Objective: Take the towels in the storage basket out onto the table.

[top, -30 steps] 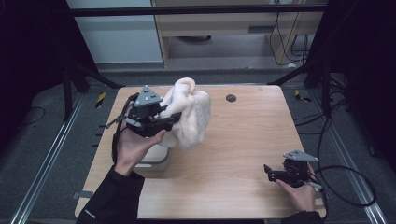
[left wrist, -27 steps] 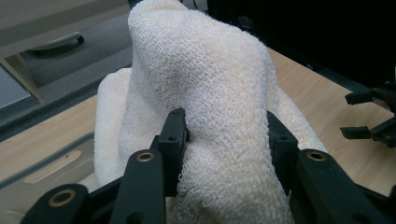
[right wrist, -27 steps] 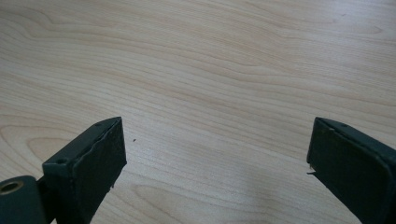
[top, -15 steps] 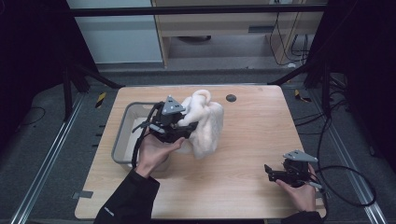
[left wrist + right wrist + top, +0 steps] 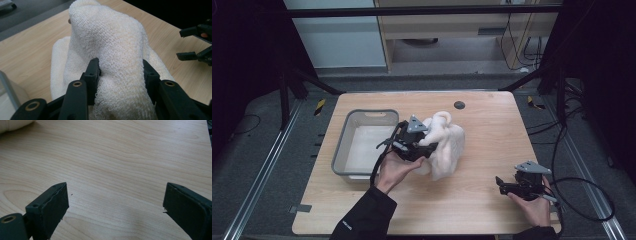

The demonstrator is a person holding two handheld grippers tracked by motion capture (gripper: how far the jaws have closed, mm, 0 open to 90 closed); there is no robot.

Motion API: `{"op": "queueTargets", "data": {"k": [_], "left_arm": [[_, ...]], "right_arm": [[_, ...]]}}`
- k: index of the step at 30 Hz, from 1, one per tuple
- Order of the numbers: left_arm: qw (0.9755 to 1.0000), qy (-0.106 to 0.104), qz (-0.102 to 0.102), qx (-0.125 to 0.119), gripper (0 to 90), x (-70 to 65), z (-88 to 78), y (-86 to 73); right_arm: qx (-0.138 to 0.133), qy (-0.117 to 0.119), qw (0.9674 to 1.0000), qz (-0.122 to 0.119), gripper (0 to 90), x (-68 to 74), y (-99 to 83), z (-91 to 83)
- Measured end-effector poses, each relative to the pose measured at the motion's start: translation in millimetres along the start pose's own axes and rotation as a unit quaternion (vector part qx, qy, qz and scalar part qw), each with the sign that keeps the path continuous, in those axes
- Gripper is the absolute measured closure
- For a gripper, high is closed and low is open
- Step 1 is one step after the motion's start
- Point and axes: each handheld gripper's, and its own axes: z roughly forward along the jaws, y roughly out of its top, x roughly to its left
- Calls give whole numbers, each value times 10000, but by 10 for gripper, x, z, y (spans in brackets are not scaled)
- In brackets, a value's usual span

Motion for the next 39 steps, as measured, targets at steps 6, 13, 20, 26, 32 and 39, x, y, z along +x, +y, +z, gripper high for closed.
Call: {"op": "queueTargets", "data": {"k": [6,13,20,26,32,39], "left_arm": [[9998,-109,-5,163,579,-46,194,-93],[9994,-266,31,225,572,-146,412,-207],[9984,-382,158,385,546,-300,581,-268],[9977,-373,289,478,496,-398,659,-306],[9972,-333,370,556,394,-459,717,-325],[9966,-276,491,605,251,-532,766,-342]], "right_arm": [[10,-55,9999,109,68,-34,-28,5],[60,-91,9999,68,66,-23,-44,28],[172,-213,9995,134,69,-65,-77,52],[188,-236,9995,124,68,-64,-84,59],[206,-244,9994,128,65,-65,-89,63],[236,-251,9993,112,56,-62,-91,72]]}}
